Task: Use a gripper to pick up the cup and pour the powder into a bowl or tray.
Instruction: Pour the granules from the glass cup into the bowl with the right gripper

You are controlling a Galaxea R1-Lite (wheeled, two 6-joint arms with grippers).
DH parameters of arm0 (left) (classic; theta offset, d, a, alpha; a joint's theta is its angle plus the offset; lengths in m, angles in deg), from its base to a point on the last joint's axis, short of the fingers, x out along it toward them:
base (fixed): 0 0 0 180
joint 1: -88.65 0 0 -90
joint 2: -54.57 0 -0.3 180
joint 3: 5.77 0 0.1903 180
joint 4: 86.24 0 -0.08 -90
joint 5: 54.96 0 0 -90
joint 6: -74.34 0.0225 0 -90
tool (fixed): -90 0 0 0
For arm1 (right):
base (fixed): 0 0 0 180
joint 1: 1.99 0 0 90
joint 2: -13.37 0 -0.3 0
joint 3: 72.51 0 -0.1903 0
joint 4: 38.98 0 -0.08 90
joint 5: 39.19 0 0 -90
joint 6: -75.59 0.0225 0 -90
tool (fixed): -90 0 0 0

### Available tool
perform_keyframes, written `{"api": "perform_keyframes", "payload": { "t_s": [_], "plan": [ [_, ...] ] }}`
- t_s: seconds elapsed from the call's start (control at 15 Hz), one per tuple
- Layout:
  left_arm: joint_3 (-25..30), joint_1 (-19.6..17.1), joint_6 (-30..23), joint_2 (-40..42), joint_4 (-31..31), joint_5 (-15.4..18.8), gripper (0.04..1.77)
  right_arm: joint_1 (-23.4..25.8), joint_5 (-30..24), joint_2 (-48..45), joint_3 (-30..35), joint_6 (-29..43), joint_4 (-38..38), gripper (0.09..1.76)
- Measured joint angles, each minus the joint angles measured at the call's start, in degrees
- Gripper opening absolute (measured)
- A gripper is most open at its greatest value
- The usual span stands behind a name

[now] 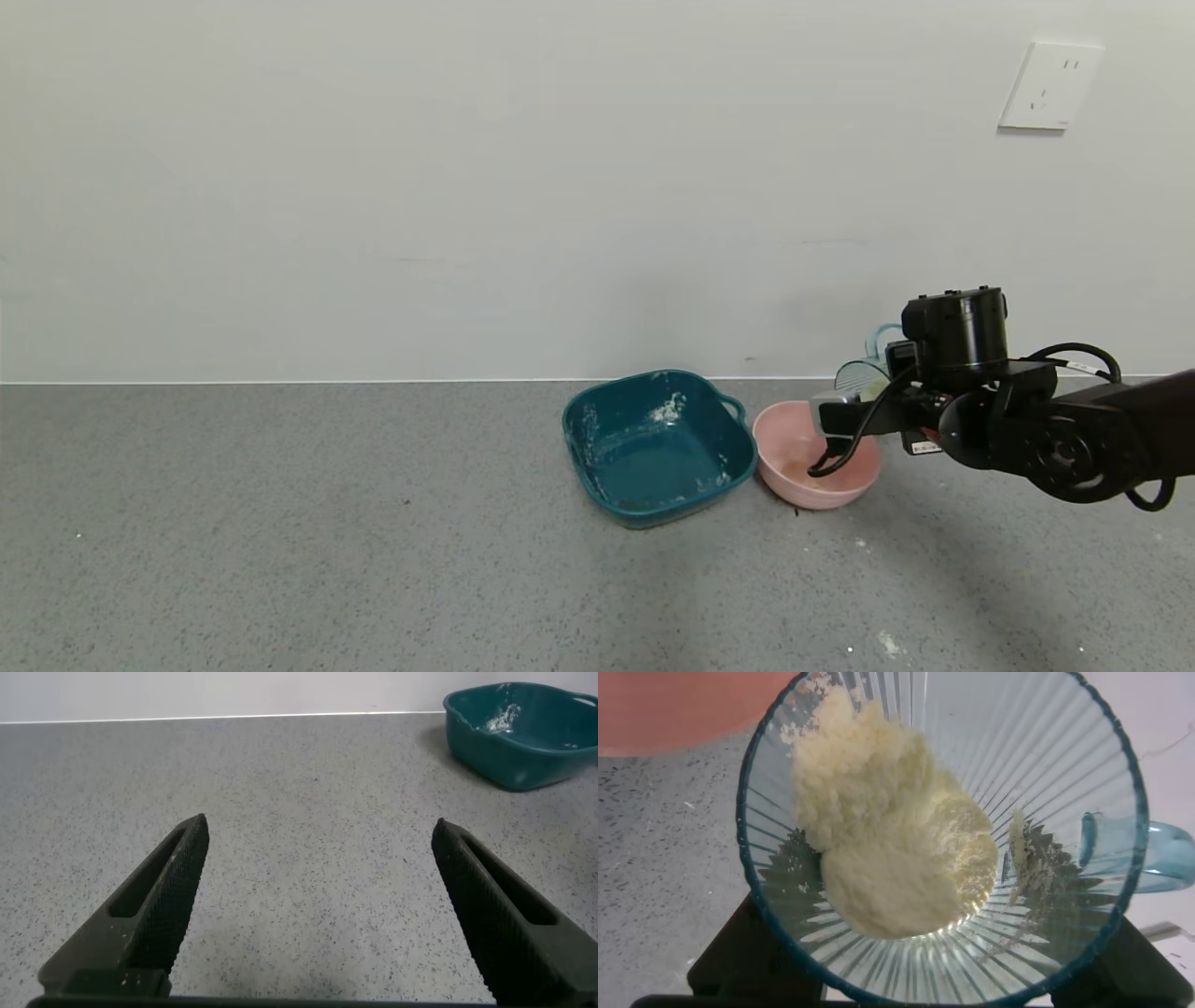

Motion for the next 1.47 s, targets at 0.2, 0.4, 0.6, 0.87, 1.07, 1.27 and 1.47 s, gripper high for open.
{"api": "perform_keyframes", "payload": {
  "t_s": [0.2,0.4,0.6,0.87,1.07,1.27,1.47],
  "plan": [
    [0.0,0.0,0.0,0.0,0.0,0.0,1.72,-0.1,2.3,0.8,-0.8,-3.8,0.0,1.34],
    [0.0,0.0,0.0,0.0,0.0,0.0,1.72,-0.6,3.9,1.8,-2.3,-7.1,0.2,1.34],
    [0.0,0.0,0.0,0.0,0.0,0.0,1.72,-1.3,4.9,2.4,-2.8,-7.8,0.2,1.34],
    [0.0,0.1,0.0,0.0,0.0,0.0,1.72,-1.9,6.2,2.6,-3.4,-9.0,0.5,1.34],
    [0.0,0.1,0.0,0.0,0.0,0.0,1.72,-2.8,6.8,2.6,-4.1,-9.0,0.6,1.34],
    [0.0,0.1,0.0,0.0,0.0,0.0,1.72,-3.3,6.9,2.4,-4.5,-9.0,0.7,1.34],
    [0.0,0.1,0.0,0.0,0.0,0.0,1.72,-3.3,6.9,2.0,-4.4,-9.0,1.0,1.34]
  ]
}}
